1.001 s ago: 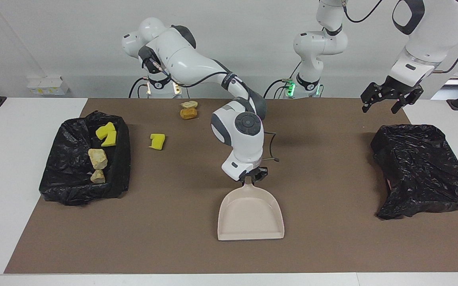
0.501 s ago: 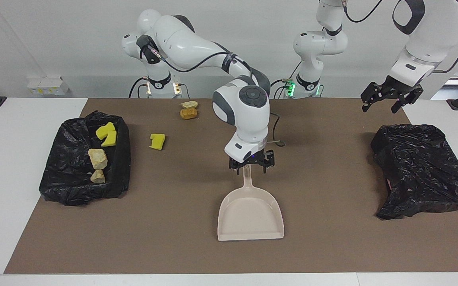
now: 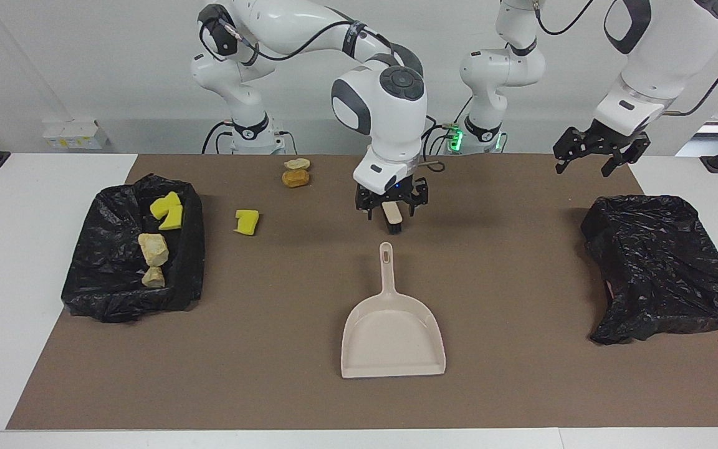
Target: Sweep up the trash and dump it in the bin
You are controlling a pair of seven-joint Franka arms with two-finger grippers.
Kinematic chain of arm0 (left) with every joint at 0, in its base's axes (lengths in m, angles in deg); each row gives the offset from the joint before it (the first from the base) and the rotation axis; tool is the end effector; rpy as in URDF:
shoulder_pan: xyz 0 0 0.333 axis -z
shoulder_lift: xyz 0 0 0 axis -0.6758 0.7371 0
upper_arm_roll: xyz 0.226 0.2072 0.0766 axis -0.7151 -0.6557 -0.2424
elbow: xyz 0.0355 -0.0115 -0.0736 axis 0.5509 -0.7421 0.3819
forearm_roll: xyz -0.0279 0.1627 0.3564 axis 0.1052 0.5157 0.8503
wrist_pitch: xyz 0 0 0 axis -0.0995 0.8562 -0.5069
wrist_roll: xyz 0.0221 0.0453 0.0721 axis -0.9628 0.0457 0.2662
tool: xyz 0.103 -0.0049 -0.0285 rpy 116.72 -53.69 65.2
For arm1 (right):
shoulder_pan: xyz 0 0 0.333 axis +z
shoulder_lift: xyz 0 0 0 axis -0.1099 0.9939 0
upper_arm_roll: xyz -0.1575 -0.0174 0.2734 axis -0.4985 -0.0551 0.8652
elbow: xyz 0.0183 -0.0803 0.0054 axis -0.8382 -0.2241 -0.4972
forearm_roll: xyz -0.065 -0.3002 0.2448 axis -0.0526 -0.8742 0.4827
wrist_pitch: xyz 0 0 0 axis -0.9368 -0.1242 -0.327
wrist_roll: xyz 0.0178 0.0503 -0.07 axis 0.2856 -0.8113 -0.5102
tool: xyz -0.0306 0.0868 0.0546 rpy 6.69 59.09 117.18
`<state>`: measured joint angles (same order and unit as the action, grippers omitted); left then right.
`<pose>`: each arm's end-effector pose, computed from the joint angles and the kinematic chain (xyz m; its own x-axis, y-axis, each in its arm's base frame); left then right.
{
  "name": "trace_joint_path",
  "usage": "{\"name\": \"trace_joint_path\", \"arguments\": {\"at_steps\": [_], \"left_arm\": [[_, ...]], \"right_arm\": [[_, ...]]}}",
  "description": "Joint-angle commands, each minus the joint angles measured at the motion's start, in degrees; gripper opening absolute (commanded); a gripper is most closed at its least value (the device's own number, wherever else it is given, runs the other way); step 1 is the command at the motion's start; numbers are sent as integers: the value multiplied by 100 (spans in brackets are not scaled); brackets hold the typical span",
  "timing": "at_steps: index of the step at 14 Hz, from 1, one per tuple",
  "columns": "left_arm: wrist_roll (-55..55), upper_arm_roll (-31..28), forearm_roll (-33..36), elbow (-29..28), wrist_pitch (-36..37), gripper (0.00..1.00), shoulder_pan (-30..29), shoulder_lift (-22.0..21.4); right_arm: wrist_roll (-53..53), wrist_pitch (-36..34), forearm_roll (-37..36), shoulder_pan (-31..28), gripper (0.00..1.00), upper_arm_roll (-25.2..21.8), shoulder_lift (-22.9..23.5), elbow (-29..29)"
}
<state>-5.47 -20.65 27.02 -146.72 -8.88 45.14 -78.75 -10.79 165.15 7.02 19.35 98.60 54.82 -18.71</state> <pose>0.5360 -0.0505 0.6104 0.9870 -0.1575 -0.0321 -0.1571 -0.9875 0.0154 0.5354 0.4225 0.4713 0.9964 0.0789 -0.0297 0.0788 -0.9969 -0.0030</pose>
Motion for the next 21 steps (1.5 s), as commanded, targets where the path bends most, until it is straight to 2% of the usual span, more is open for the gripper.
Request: {"name": "trace_joint_path", "arguments": {"at_steps": [1, 4, 6, 10, 12, 15, 16, 17, 19, 20, 21], "left_arm": [[260, -16, 27, -46, -72, 100, 440, 127], [795, -16, -52, -20, -555, 100, 949, 408], [1024, -16, -61, -46, -915, 100, 1231, 559], [1735, -16, -52, 33, -1829, 100, 1863, 1234], [2025, -25, 0, 234, -2110, 100, 2258, 1804], [2158, -16, -8, 288, -2716, 100, 2462, 2140], [2341, -16, 9, 288, -2875, 100, 2628, 2280], [2474, -34, 18, 280, -3181, 100, 2760, 2499], [2484, -25, 36, 279, -3386, 100, 2770, 2641], [2519, -34, 44, 297, -3421, 100, 2814, 2781], [2623, -51, 62, 341, -3517, 100, 2962, 2965]], "right_arm": [[-102, 676, 361, -61, 100, 137, -1028, -1836], [-24, 1608, 957, 115, 100, 182, -1863, -3419], [-6, 1636, 1223, 272, 100, 191, -2242, -4071], [-190, 1907, 1320, 835, 100, 191, -2384, -4714], [-304, 2172, 1504, 1020, 100, 191, -2428, -4969], [-331, 2366, 1566, 1117, 100, 191, -2428, -5093], [-331, 2392, 1566, 1135, 93, 191, -2428, -5093], [-331, 2410, 1566, 1144, 71, 191, -2419, -5093], [-339, 2401, 1566, 1135, 30, 182, -2419, -5102], [-357, 2410, 1566, 1135, 17, 191, -2428, -5128], [-349, 2419, 1566, 1135, 12, 182, -2445, -5172]]}}
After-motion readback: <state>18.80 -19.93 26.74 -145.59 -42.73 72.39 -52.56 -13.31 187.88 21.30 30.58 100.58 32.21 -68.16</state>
